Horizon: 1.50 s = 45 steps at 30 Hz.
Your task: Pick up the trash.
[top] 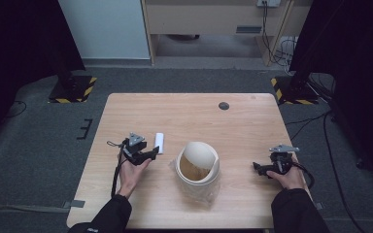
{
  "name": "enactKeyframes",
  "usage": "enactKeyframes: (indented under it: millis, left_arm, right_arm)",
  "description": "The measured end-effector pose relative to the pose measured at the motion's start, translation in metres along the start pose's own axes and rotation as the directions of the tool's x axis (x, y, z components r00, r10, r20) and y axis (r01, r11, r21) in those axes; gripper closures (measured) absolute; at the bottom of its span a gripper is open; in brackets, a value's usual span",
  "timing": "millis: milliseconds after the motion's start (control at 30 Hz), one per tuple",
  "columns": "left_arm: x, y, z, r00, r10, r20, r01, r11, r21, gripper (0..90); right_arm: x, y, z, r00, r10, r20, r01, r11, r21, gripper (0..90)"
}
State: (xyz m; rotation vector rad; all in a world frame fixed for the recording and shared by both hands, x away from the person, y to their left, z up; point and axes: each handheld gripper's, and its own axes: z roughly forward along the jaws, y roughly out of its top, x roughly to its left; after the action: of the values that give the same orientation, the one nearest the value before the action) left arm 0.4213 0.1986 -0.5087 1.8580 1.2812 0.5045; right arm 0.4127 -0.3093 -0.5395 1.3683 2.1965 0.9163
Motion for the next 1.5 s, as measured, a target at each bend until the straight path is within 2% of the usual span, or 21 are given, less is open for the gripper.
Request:
enactKeyframes:
  millis: [67, 100, 200, 333, 433, 467, 567, 633, 833, 1200, 1267, 1333, 1500]
  left_arm:
    - [0.0, -0.001, 0.005, 0.9999, -0.012, 0.005, 0.012, 0.9999, 0.006, 41.6]
    - [0.0, -0.002, 0.01, 1.0, -0.007, 0.001, 0.007, 0.9996, 0.027, 41.9]
    - [0.0, -0.003, 0.013, 1.0, -0.005, -0.005, 0.005, 0.9994, 0.035, 43.4]
    - [0.002, -0.005, 0.018, 0.9994, -0.034, -0.007, 0.034, 0.9982, 0.05, 45.2]
    - [0.002, -0.005, 0.021, 0.9993, -0.038, -0.007, 0.038, 0.9976, 0.057, 45.8]
    - [0.001, -0.004, 0.023, 0.9997, -0.023, -0.011, 0.024, 0.9965, 0.08, 45.9]
    - [-0.001, -0.003, 0.025, 0.9998, -0.01, -0.019, 0.012, 0.9963, 0.086, 47.2]
    - [-0.002, -0.003, 0.028, 0.9996, 0.002, -0.027, 0.001, 0.9943, 0.107, 48.1]
    - [-0.005, -0.003, 0.03, 0.9994, 0.008, -0.034, -0.004, 0.9926, 0.121, 53.5]
    - [-0.009, -0.002, 0.029, 1.0, 0.005, -0.005, -0.005, 0.9923, 0.124, 73.3]
    - [-0.01, -0.002, 0.027, 0.9999, 0.015, -0.008, -0.014, 0.9923, 0.123, 80.6]
    - [-0.01, -0.001, 0.025, 0.9998, 0.02, -0.01, -0.018, 0.9925, 0.121, 82.8]
    - [-0.01, 0.003, 0.012, 0.9993, 0.035, -0.016, -0.034, 0.9969, 0.071, 84.0]
  right_arm:
    - [0.0, 0.0, 0.0, 1.0, 0.0, 0.0, 0.0, 1.0, 0.0, 0.7]
    - [0.0, 0.0, 0.0, 1.0, 0.0, 0.0, 0.0, 1.0, 0.0, 0.7]
    - [0.0, 0.0, 0.0, 1.0, 0.0, 0.0, 0.0, 1.0, 0.0, 0.7]
    - [0.0, 0.0, 0.0, 1.0, 0.0, 0.0, 0.0, 1.0, 0.0, 0.7]
    - [0.0, 0.0, 0.0, 1.0, 0.0, -0.001, 0.0, 1.0, 0.0, 0.7]
    - [0.0, 0.0, 0.0, 1.0, 0.0, 0.0, 0.0, 1.0, 0.0, 0.7]
    - [0.0, 0.0, 0.0, 1.0, 0.0, -0.001, 0.0, 1.0, 0.0, 0.7]
    - [0.0, 0.0, 0.0, 1.0, 0.0, -0.001, 0.0, 1.0, 0.0, 0.7]
    - [0.0, 0.0, 0.0, 1.0, 0.0, -0.001, 0.0, 1.0, 0.0, 0.7]
    - [0.0, 0.0, 0.0, 1.0, -0.001, -0.001, 0.001, 1.0, 0.0, 0.7]
    - [0.0, 0.0, 0.0, 1.0, 0.0, -0.001, 0.0, 1.0, 0.0, 0.7]
    - [0.0, 0.0, 0.0, 1.0, 0.0, -0.001, 0.0, 1.0, 0.0, 0.7]
    - [0.0, 0.0, 0.0, 1.0, -0.003, -0.004, 0.003, 1.0, 0.0, 0.7]
